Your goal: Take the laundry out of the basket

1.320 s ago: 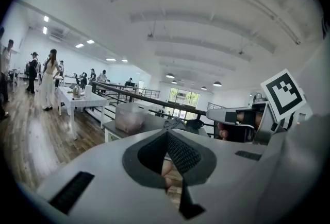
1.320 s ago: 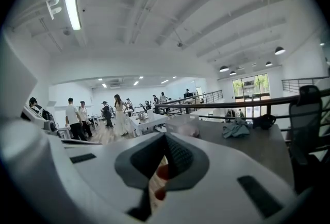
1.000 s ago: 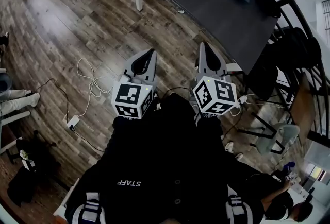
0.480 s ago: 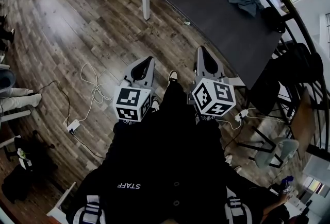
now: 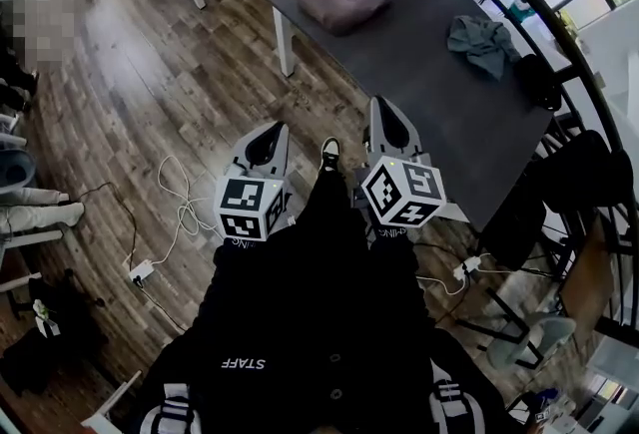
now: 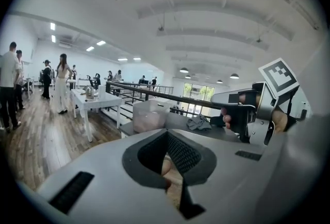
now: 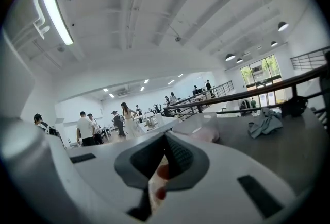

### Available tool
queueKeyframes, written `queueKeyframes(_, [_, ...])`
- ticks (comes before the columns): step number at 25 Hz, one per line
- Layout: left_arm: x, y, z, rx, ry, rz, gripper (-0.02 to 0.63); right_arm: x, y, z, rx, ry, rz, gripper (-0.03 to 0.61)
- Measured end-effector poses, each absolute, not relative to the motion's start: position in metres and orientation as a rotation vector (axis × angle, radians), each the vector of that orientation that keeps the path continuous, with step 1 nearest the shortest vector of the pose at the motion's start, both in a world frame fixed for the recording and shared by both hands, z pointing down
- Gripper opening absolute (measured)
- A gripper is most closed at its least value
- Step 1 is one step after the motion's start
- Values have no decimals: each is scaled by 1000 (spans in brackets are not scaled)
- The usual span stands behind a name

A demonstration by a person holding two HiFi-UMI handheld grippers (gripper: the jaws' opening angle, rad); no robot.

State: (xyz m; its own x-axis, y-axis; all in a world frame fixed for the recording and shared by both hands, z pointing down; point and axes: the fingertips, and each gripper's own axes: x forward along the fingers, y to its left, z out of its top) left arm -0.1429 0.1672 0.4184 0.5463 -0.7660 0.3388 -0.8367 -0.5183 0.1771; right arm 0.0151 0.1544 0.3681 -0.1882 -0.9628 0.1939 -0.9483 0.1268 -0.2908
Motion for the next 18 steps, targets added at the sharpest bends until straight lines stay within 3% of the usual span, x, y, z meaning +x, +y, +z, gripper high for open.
queueKeyframes(10, [-55, -26, 372, 2483, -1337, 219, 0, 79, -31, 343, -1915, 2400, -515, 15])
queueKeyframes(18, [-23, -119, 383, 2419, -1328, 256, 0, 96, -128, 356, -1844, 2532, -595, 15])
